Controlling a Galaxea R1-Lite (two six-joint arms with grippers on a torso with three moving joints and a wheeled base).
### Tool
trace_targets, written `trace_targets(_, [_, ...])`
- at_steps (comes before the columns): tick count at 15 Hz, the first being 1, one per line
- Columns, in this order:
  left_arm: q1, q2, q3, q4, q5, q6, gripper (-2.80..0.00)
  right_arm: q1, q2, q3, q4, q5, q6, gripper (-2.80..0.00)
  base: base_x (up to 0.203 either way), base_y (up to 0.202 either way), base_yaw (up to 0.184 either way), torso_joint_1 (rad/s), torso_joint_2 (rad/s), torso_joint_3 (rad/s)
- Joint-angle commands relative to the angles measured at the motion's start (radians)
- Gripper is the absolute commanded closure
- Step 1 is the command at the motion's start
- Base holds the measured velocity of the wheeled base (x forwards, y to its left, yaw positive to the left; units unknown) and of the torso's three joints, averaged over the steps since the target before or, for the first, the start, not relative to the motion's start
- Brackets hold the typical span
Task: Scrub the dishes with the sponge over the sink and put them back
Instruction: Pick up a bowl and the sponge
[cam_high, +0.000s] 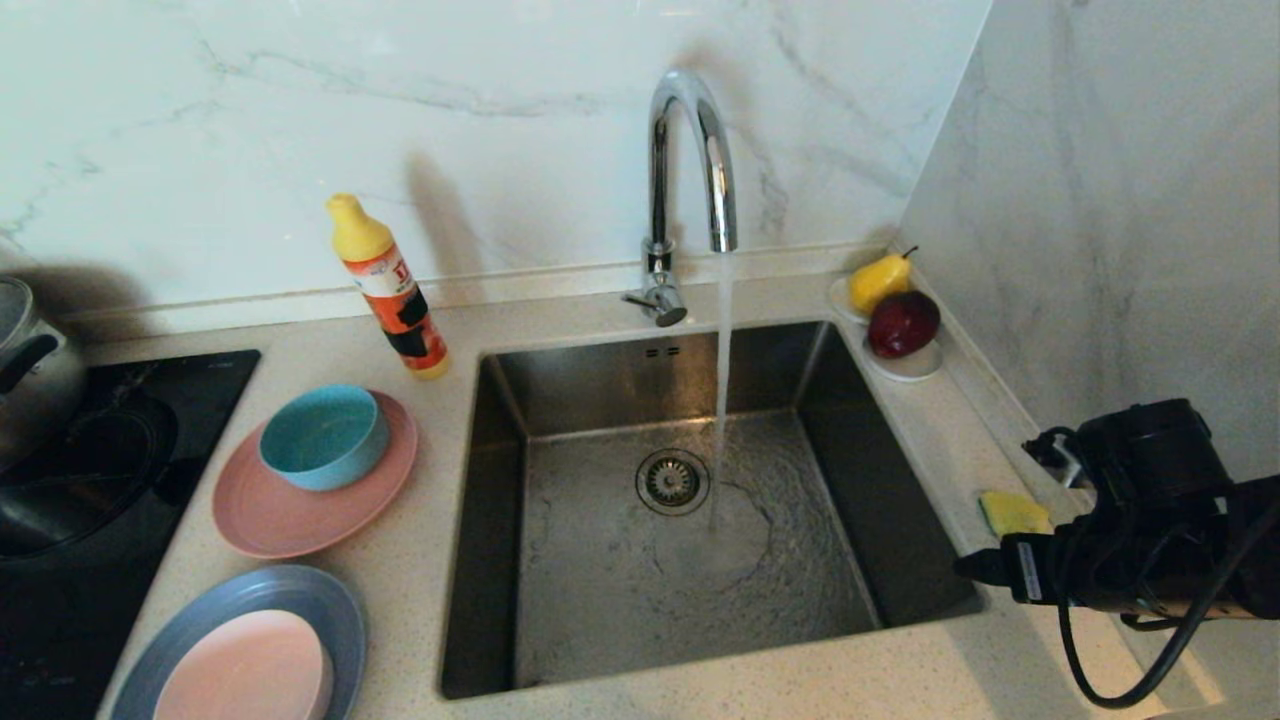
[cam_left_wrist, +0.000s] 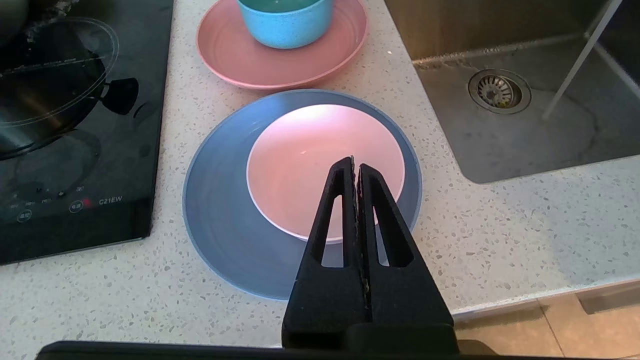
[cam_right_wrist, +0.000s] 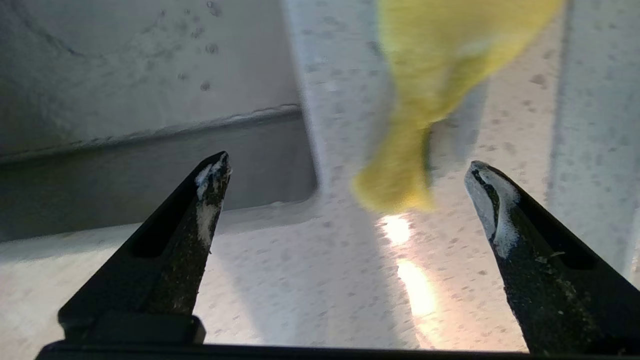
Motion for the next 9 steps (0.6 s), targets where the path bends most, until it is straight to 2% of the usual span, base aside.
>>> trace_targets(1, [0.000,0.002,0.011,0.000,0.000,0.000,0.00,-0.020,0.018,-0.008,-0.002,0.001,0.001,-2.80,0.000,0.000,0.000,0.000,0.00,0.000])
trace_targets(9, [0.000,0.002,0.011,0.000,0.000,0.000,0.00,-0.054,0.048,-0.040,-0.003,0.010,-0.002,-2.80,0.000,0.000,0.000,0.000,0.00,0.000])
